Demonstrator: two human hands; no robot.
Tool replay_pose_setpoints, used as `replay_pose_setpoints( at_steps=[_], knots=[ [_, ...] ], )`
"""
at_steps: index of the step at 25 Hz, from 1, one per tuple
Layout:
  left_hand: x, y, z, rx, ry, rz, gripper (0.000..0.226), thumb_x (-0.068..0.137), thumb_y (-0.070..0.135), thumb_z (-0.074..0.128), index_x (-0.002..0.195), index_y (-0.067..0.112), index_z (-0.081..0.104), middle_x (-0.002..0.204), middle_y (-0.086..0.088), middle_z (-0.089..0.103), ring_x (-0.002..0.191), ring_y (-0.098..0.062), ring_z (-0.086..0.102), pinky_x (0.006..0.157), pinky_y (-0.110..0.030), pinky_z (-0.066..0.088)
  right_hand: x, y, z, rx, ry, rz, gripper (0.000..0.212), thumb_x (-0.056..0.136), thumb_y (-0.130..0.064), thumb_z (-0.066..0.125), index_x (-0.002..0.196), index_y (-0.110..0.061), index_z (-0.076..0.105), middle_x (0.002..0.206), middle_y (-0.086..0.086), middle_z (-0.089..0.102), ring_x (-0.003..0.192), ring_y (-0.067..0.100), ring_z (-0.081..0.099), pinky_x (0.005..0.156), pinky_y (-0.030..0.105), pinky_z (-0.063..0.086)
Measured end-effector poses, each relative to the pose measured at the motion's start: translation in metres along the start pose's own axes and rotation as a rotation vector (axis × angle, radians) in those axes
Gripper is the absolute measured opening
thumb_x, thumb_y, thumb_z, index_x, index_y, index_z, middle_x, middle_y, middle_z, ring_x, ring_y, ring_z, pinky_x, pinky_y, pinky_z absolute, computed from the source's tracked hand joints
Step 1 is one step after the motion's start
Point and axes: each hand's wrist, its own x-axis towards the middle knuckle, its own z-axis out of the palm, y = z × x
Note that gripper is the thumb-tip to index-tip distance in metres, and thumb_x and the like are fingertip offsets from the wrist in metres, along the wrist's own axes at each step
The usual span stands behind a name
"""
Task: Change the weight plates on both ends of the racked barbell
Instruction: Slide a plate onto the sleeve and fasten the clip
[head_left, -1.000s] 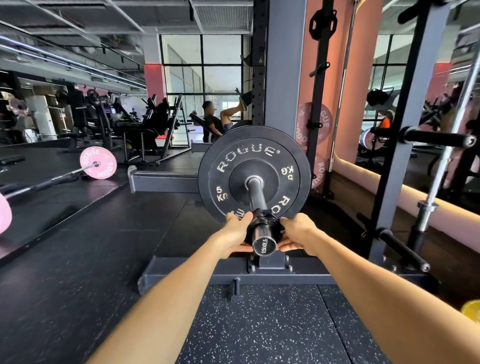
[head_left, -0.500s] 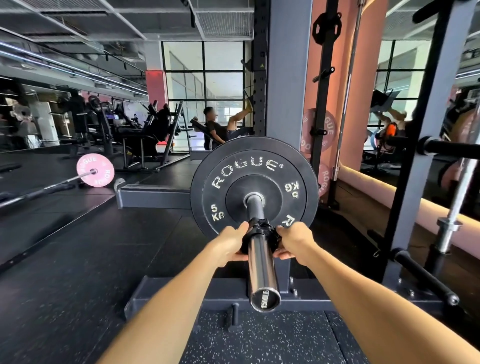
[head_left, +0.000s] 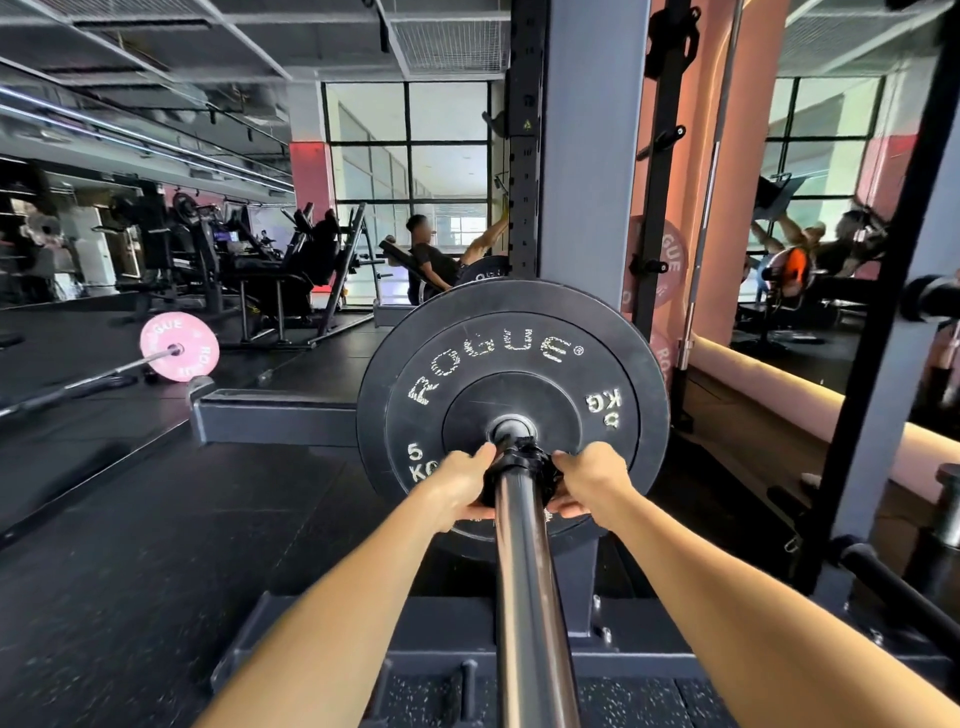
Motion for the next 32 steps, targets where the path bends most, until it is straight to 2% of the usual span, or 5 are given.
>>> replay_pose_setpoints(
  at_steps=[4,19,23,26,32],
  knots=[
    [0.035,0.003,0.001,-0.008,0.044,0.006,0.044,0.105,0.040,0.043,0.124,0.002,0.054,0.128,-0.018,0.060,0.105,-0.031,0.067,0.061,-0.031,0.062,0.030,-0.003,0.008,0.000,0.033,-0.004,0.033,0.101,-0.025,0.052,0.083,0.002,0.055,0.072,0.024,0.071,0.069,0.039,0.073,0.076,0.050,0.060],
    [0.083,0.014,0.007,-0.004,0.123,0.004,0.033,0.105,0.033,0.045,0.118,0.006,0.057,0.123,-0.018,0.063,0.113,-0.034,0.063,0.079,-0.042,0.060,0.078,-0.015,0.016,0.027,0.080,0.017,0.034,0.100,-0.023,0.053,0.079,0.003,0.055,0.078,0.026,0.072,0.072,0.039,0.073,0.078,0.047,0.061],
    [0.080,0.015,0.009,-0.026,0.137,0.002,0.031,0.105,0.034,0.045,0.116,0.007,0.056,0.120,-0.017,0.064,0.111,-0.032,0.064,0.079,-0.041,0.060,0.070,-0.022,0.009,-0.166,0.134,-0.074,0.035,0.096,-0.017,0.052,0.068,0.001,0.060,0.073,0.020,0.073,0.070,0.033,0.074,0.075,0.042,0.061],
    [0.078,0.014,0.010,-0.042,0.137,0.001,0.034,0.105,0.034,0.044,0.120,0.007,0.057,0.117,-0.015,0.063,0.103,-0.028,0.062,0.070,-0.037,0.060,0.062,-0.040,0.005,-0.362,0.187,-0.191,0.019,0.086,-0.006,0.053,0.077,0.001,0.068,0.083,0.014,0.073,0.079,0.031,0.071,0.076,0.037,0.059],
    [0.076,0.015,0.012,-0.041,0.141,-0.026,0.038,0.103,0.042,0.045,0.125,0.013,0.058,0.127,-0.013,0.061,0.117,-0.029,0.059,0.058,-0.032,0.055,0.036,-0.061,0.015,-0.847,0.263,-0.495,0.010,0.092,-0.004,0.055,0.083,-0.009,0.057,0.089,0.012,0.062,0.093,0.036,0.063,0.067,0.033,0.037]
  ],
)
